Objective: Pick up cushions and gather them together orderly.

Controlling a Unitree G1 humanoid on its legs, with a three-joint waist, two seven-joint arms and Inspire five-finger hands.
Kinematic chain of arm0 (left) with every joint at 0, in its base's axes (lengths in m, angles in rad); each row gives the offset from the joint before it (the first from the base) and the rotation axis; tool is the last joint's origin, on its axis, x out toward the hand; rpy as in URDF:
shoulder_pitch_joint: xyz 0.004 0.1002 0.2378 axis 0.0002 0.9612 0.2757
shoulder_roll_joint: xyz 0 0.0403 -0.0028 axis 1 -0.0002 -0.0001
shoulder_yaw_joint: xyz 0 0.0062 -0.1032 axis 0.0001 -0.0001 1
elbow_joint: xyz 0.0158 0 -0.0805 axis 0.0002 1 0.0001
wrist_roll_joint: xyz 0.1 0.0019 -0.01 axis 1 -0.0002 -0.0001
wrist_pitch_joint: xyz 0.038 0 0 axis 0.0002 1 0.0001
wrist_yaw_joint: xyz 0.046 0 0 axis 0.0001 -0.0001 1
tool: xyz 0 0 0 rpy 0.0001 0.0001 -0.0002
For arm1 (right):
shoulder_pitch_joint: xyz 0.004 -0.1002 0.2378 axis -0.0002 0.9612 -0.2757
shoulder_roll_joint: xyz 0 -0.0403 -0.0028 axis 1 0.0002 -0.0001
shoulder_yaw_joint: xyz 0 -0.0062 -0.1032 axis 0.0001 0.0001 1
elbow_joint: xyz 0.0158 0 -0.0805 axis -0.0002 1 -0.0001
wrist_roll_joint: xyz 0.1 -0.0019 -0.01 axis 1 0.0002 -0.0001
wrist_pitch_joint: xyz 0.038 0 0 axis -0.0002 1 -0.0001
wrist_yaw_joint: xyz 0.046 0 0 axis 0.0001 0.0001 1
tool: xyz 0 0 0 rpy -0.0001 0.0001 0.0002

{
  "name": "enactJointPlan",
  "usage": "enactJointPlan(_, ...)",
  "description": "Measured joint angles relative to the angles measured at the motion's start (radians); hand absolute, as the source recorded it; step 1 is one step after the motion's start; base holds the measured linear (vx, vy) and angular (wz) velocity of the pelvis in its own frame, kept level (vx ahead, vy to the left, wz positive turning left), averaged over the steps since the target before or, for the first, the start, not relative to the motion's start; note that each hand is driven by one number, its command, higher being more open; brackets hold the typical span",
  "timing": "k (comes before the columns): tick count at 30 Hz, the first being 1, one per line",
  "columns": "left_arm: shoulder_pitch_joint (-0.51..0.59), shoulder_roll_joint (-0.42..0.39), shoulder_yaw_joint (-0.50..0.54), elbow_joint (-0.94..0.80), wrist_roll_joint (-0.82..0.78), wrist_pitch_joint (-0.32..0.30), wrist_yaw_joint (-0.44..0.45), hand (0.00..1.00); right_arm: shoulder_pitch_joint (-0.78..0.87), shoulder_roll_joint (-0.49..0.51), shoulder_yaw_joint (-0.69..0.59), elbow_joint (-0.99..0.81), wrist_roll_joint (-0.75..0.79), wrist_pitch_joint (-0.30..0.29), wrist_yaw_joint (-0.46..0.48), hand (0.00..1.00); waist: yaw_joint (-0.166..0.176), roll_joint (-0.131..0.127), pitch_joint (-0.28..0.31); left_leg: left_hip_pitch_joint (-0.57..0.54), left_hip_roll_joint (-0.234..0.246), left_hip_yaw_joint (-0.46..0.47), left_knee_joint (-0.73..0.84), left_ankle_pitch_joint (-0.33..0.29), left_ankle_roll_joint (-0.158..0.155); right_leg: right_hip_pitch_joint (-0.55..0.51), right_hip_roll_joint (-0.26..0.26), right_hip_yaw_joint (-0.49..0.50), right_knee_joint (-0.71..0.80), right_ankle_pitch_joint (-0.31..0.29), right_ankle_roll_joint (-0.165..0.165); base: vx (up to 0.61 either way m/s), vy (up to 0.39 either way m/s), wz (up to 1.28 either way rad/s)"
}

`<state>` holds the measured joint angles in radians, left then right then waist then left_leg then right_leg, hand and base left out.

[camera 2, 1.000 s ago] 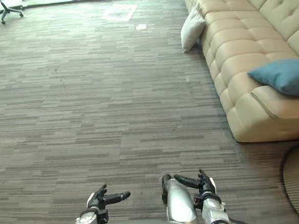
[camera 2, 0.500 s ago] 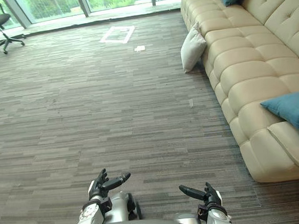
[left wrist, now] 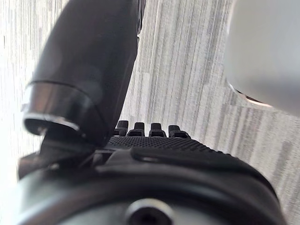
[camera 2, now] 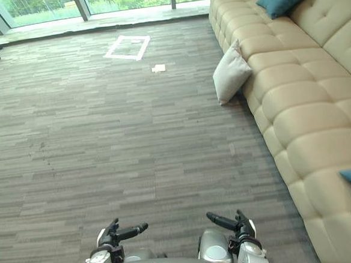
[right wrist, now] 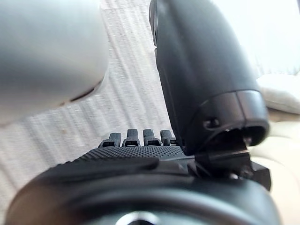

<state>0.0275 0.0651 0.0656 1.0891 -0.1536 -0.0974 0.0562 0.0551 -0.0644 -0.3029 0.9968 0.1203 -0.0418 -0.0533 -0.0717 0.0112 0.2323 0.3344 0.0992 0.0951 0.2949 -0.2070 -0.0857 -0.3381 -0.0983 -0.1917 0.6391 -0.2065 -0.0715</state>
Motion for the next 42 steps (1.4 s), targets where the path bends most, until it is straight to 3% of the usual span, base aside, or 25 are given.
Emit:
enactJointPlan(1, -0.001, -0.02, 0.046, -0.013, 0.005, 0.0, 0.002, 1.0, 0.011, -0.008, 0.002, -0.005, 0.0, 0.01, -0.001, 1.0, -0.007, 0.02, 0.006, -0.117, 0.053, -0.045, 0.335, 0.07, -0.126, 0.088, 0.025, -0.023, -0.026, -0.049, -0.006, 0.55, -0.216, 0.18)
enactJointPlan(2, 0.007, -0.036, 0.078, -0.034, 0.005, 0.0, 0.0, 1.0, 0.022, -0.015, 0.002, -0.011, 0.0, 0.016, -0.001, 1.0, -0.004, 0.036, 0.007, -0.202, 0.09, -0.059, 0.548, 0.095, -0.17, 0.15, 0.056, -0.032, -0.064, -0.059, -0.01, 0.66, -0.241, 0.04)
enactJointPlan(4, 0.025, -0.045, 0.104, -0.07, 0.005, 0.0, -0.003, 1.0, 0.033, -0.018, 0.01, -0.019, 0.001, 0.019, -0.003, 1.0, 0.001, 0.045, 0.004, -0.285, 0.136, -0.028, 0.75, 0.092, -0.166, 0.235, 0.091, -0.031, -0.122, -0.064, -0.016, 0.49, -0.106, -0.2)
enactJointPlan(5, 0.036, -0.041, 0.118, -0.105, 0.004, -0.001, -0.004, 1.0, 0.045, -0.007, 0.02, -0.032, 0.003, 0.018, -0.003, 1.0, 0.009, 0.03, 0.005, -0.363, 0.166, 0.036, 0.85, 0.076, -0.134, 0.341, 0.109, -0.018, -0.207, -0.071, -0.025, 0.61, -0.104, -0.29)
enactJointPlan(7, 0.038, -0.038, 0.118, -0.137, -0.005, -0.013, -0.003, 1.0, 0.046, 0.003, 0.02, -0.031, 0.011, 0.019, -0.002, 1.0, 0.02, 0.017, 0.001, -0.481, 0.179, 0.131, 0.808, 0.039, -0.074, 0.458, 0.121, 0.022, -0.322, -0.068, -0.022, 0.52, -0.063, -0.44)
enactJointPlan(9, 0.035, -0.037, 0.119, -0.141, -0.013, -0.024, -0.001, 1.0, 0.034, 0.002, 0.01, 0.001, 0.011, 0.023, -0.003, 1.0, 0.038, 0.015, 0.003, -0.53, 0.155, 0.207, 0.616, -0.02, -0.042, 0.538, 0.113, 0.071, -0.385, -0.058, -0.004, 0.49, 0.035, -0.78)
enactJointPlan(11, 0.035, -0.031, 0.121, -0.14, -0.013, -0.023, -0.001, 1.0, 0.031, 0.008, 0.009, 0.001, 0.011, 0.03, -0.004, 1.0, 0.052, 0.006, 0.009, -0.565, 0.093, 0.204, 0.362, -0.018, -0.023, 0.608, 0.089, 0.12, -0.435, -0.056, 0.009, 0.53, 0.119, -0.95)
enactJointPlan(13, 0.039, -0.023, 0.114, -0.125, -0.022, -0.024, 0.003, 1.0, 0.042, 0.008, 0.009, 0.002, 0.011, 0.03, -0.006, 1.0, 0.062, 0.006, 0.011, -0.568, 0.028, 0.145, 0.021, 0.099, -0.014, 0.66, 0.074, 0.172, -0.478, -0.058, 0.039, 0.55, 0.193, -0.91)
enactJointPlan(14, 0.044, -0.025, 0.108, -0.115, -0.051, -0.024, 0.005, 1.0, 0.047, -0.005, 0.011, 0.006, 0.011, 0.03, -0.008, 1.0, 0.068, 0.028, 0.005, -0.59, 0.033, 0.096, -0.044, 0.224, 0.035, 0.695, 0.09, 0.22, -0.491, -0.081, 0.073, 0.71, 0.306, -0.92)
enactJointPlan(15, 0.036, -0.016, 0.108, -0.105, -0.062, -0.024, 0.006, 1.0, 0.042, 0.004, 0.012, 0.023, 0.009, 0.03, -0.018, 1.0, 0.07, 0.008, -0.005, -0.597, 0.023, 0.096, 0.015, 0.266, 0.065, 0.715, 0.071, 0.248, -0.485, -0.09, 0.084, 0.72, 0.307, -0.7)
enactJointPlan(17, 0.024, 0.001, 0.106, -0.102, -0.057, -0.023, 0.004, 1.0, 0.048, 0.026, 0.013, 0.022, 0.006, 0.029, -0.019, 1.0, 0.064, -0.033, -0.018, -0.607, 0.002, 0.113, 0.061, 0.21, 0.075, 0.701, 0.034, 0.261, -0.451, -0.088, 0.089, 0.52, 0.227, -0.26)
enactJointPlan(19, 0.024, 0.019, 0.1, -0.092, -0.049, -0.021, 0.0, 1.0, 0.078, 0.042, 0.009, 0.023, -0.001, 0.031, -0.017, 1.0, 0.064, -0.072, -0.04, -0.585, -0.042, 0.145, 0.167, 0.072, 0.107, 0.62, -0.019, 0.296, -0.183, -0.076, 0.11, 0.58, 0.291, -0.18)
enactJointPlan(20, 0.026, 0.024, 0.099, -0.079, -0.048, -0.018, 0.002, 1.0, 0.084, 0.044, 0.009, 0.028, -0.002, 0.031, -0.015, 1.0, 0.063, -0.081, -0.047, -0.551, -0.068, 0.158, 0.166, 0.037, 0.117, 0.548, -0.042, 0.305, 0.0, -0.027, 0.183, 0.54, 0.267, -0.04)
enactJointPlan(21, 0.026, 0.025, 0.098, -0.079, -0.048, -0.015, 0.002, 1.0, 0.084, 0.044, 0.009, 0.028, -0.001, 0.031, -0.014, 1.0, 0.062, -0.082, -0.047, -0.544, -0.072, 0.159, 0.166, 0.03, 0.119, 0.53, -0.045, 0.308, 0.04, -0.008, 0.198, 0.65, 0.289, -0.05)
enactJointPlan(22, 0.021, 0.023, 0.097, -0.059, -0.042, -0.001, 0.006, 1.0, 0.083, 0.033, 0.009, 0.025, -0.001, 0.031, -0.009, 1.0, 0.055, -0.075, -0.042, -0.473, -0.093, 0.167, 0.16, -0.021, 0.129, 0.391, -0.06, 0.311, 0.333, 0.059, 0.26, 0.54, 0.211, -0.11)
enactJointPlan(25, 0.03, 0.003, 0.094, -0.054, -0.039, 0.01, 0.011, 1.0, 0.08, 0.02, 0.01, -0.005, -0.001, 0.028, -0.001, 1.0, 0.044, -0.04, -0.029, -0.299, -0.095, 0.184, 0.058, -0.049, 0.13, 0.21, -0.057, 0.224, 0.489, -0.027, 0.163, 0.48, 0.111, -0.17)
enactJointPlan(26, 0.035, -0.002, 0.083, -0.053, -0.033, 0.011, 0.011, 1.0, 0.075, 0.009, 0.012, -0.014, 0.0, 0.018, -0.001, 1.0, 0.041, -0.025, -0.024, -0.24, -0.085, 0.19, 0.013, -0.047, 0.128, 0.167, -0.046, 0.178, 0.448, -0.057, 0.128, 0.39, 0.046, -0.14)
enactJointPlan(28, 0.04, -0.004, 0.059, -0.044, -0.032, 0.011, 0.006, 1.0, 0.075, 0.01, 0.012, -0.035, 0.0, 0.004, 0.004, 1.0, 0.022, -0.007, -0.025, -0.155, -0.063, 0.199, -0.048, -0.046, 0.127, 0.088, -0.032, 0.08, 0.279, -0.086, 0.104, 0.57, -0.066, 0.05)
enactJointPlan(30, 0.034, -0.002, 0.057, -0.043, -0.031, 0.011, 0.0, 1.0, 0.074, 0.019, 0.012, -0.047, 0.0, -0.001, 0.006, 1.0, 0.012, -0.019, -0.029, -0.089, -0.05, 0.202, -0.112, -0.049, 0.112, 0.038, -0.027, 0.018, 0.031, -0.059, 0.107, 0.5, -0.108, 0.26)
enactJointPlan(31, 0.037, 0.005, 0.049, -0.041, -0.031, 0.011, -0.001, 1.0, 0.075, 0.025, 0.015, -0.043, 0.0, -0.003, 0.004, 1.0, 0.011, -0.032, -0.032, -0.05, -0.059, 0.197, -0.153, -0.055, 0.066, 0.032, -0.019, 0.005, -0.127, 0.098, 0.074, 0.45, -0.151, 0.18)
enactJointPlan(32, 0.029, 0.001, 0.037, -0.027, -0.03, 0.012, -0.002, 1.0, 0.069, 0.014, 0.011, -0.038, 0.0, -0.001, 0.01, 1.0, 0.016, -0.014, -0.032, -0.019, -0.034, 0.193, -0.169, -0.059, 0.039, 0.037, 0.002, 0.001, -0.104, 0.125, 0.003, 0.65, -0.238, 0.01)
enactJointPlan(34, 0.031, -0.018, 0.038, -0.026, -0.025, 0.013, -0.007, 1.0, 0.069, 0.007, 0.011, -0.042, -0.001, -0.003, 0.002, 1.0, 0.015, 0.008, -0.04, -0.016, -0.012, 0.2, -0.155, -0.029, 0.002, 0.038, 0.019, -0.003, -0.081, 0.071, -0.01, 0.52, -0.237, -0.1)
enactJointPlan(37, 0.023, -0.032, 0.054, -0.037, 0.007, 0.013, -0.014, 1.0, 0.082, 0.007, 0.011, -0.043, 0.0, 0.012, -0.003, 1.0, 0.004, 0.011, -0.036, -0.083, 0.045, 0.178, 0.094, 0.005, -0.065, 0.119, 0.029, -0.025, -0.089, -0.009, -0.019, 0.5, -0.305, 0.18)
enactJointPlan(39, 0.031, -0.047, 0.096, -0.084, 0.008, 0.011, -0.017, 1.0, 0.104, 0.004, 0.016, -0.052, 0.0, 0.02, -0.004, 1.0, 0.009, 0.013, -0.035, -0.228, 0.128, 0.133, 0.498, 0.036, -0.142, 0.22, 0.06, -0.032, -0.14, -0.035, -0.022, 0.26, -0.176, 0.06)
enactJointPlan(42, 0.042, -0.058, 0.109, -0.131, 0.008, 0.009, -0.018, 1.0, 0.117, 0.001, 0.041, -0.067, 0.01, 0.02, -0.006, 1.0, 0.01, 0.013, -0.037, -0.36, 0.188, 0.168, 0.7, 0.0, -0.104, 0.324, 0.091, -0.021, -0.199, -0.065, -0.012, 0.19, -0.088, -0.2)
